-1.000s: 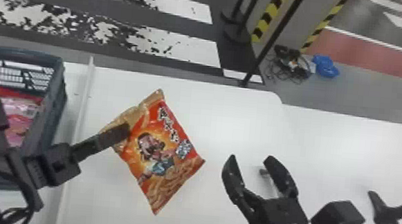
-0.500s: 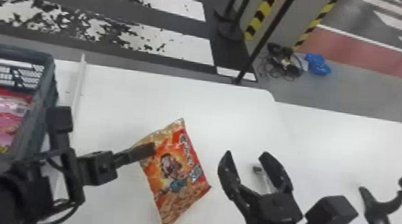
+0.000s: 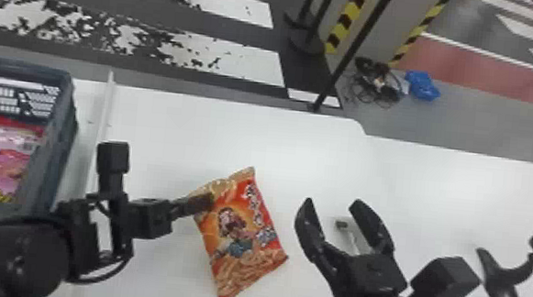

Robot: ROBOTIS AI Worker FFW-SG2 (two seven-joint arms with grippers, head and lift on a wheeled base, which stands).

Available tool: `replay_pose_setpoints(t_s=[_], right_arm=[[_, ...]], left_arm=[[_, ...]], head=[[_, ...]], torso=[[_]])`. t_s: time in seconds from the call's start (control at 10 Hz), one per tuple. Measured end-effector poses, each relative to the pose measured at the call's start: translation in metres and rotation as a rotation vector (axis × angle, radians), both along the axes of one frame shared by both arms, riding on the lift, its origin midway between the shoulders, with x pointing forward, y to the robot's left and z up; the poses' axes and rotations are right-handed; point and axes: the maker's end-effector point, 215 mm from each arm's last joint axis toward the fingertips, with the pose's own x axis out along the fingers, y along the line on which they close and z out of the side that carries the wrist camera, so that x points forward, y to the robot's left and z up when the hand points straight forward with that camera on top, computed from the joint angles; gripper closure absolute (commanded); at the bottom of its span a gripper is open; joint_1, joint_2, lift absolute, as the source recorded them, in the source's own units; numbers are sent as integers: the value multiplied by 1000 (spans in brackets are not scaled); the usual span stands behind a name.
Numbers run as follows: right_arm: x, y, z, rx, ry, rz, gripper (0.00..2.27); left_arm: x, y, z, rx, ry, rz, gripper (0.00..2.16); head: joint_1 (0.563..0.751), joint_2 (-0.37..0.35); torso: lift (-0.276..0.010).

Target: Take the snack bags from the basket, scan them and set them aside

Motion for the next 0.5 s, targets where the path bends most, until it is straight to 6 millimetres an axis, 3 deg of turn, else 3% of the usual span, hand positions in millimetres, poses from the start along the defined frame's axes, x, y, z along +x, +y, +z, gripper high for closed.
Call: replay_pose_setpoints(t_s=[0.3,0.5], right_arm=[[0,-1,-2,2,7,-2,167],[1,0,-3,3,10,1,167]], left_arm=[[17,-3,-17,44,-39,3,1470],[10,-16,-23,66,-50,-34,1359]], head=[[695,-350],[695,-350]], torso=[[-75],[-75]])
